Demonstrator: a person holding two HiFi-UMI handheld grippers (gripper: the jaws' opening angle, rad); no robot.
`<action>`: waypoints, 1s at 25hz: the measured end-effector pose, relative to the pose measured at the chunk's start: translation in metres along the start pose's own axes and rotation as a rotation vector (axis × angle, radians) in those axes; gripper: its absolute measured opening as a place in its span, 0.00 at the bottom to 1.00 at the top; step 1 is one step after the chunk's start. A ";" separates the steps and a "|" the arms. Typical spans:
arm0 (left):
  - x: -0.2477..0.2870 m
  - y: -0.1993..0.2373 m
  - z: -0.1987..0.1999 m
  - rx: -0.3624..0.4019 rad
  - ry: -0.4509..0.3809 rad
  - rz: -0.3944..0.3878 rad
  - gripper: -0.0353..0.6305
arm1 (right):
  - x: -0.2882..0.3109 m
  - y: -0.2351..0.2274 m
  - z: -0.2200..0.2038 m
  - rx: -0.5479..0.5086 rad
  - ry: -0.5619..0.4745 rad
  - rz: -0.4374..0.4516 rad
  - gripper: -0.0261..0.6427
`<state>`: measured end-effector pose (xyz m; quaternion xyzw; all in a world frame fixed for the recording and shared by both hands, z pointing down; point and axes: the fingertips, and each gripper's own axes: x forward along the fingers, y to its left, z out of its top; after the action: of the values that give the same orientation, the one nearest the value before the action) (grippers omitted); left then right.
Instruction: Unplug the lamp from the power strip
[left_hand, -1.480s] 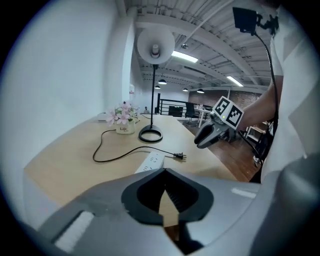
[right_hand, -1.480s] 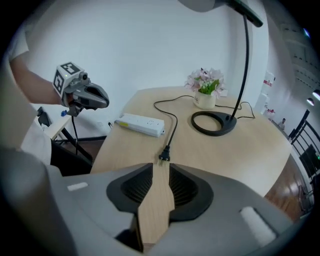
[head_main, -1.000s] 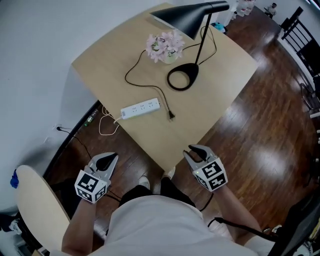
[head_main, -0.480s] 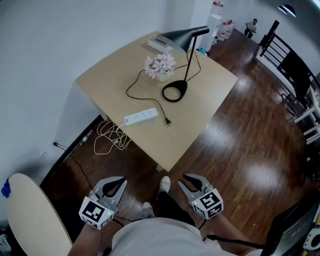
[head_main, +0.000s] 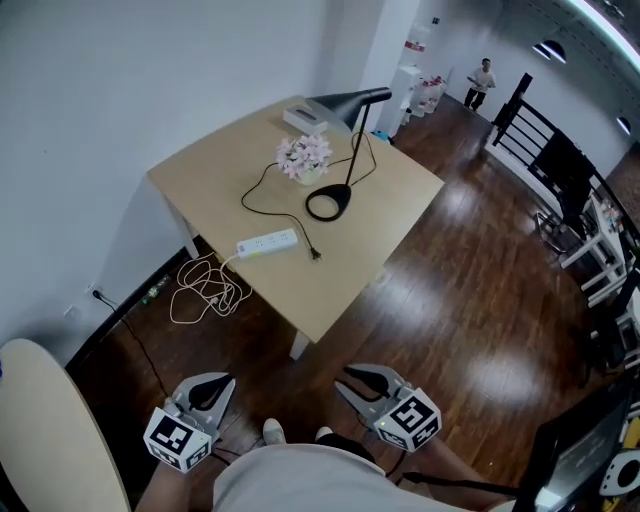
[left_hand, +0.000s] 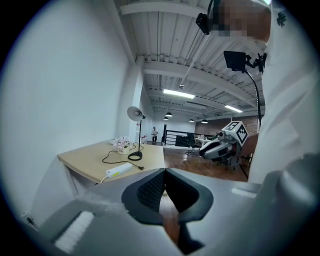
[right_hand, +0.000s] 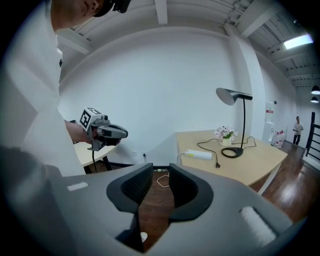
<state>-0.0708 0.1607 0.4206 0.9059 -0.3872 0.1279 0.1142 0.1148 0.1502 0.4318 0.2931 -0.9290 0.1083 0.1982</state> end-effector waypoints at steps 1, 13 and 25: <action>0.001 -0.006 0.003 -0.002 -0.007 0.003 0.06 | -0.004 0.000 0.004 -0.013 -0.004 0.006 0.20; 0.013 -0.085 0.028 0.016 -0.026 -0.018 0.06 | -0.041 0.012 0.012 -0.076 -0.021 0.093 0.20; 0.007 -0.113 0.020 0.020 0.004 -0.032 0.08 | -0.059 0.026 0.012 -0.082 -0.061 0.107 0.24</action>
<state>0.0196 0.2258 0.3921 0.9127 -0.3714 0.1317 0.1079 0.1402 0.1969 0.3929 0.2378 -0.9527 0.0715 0.1754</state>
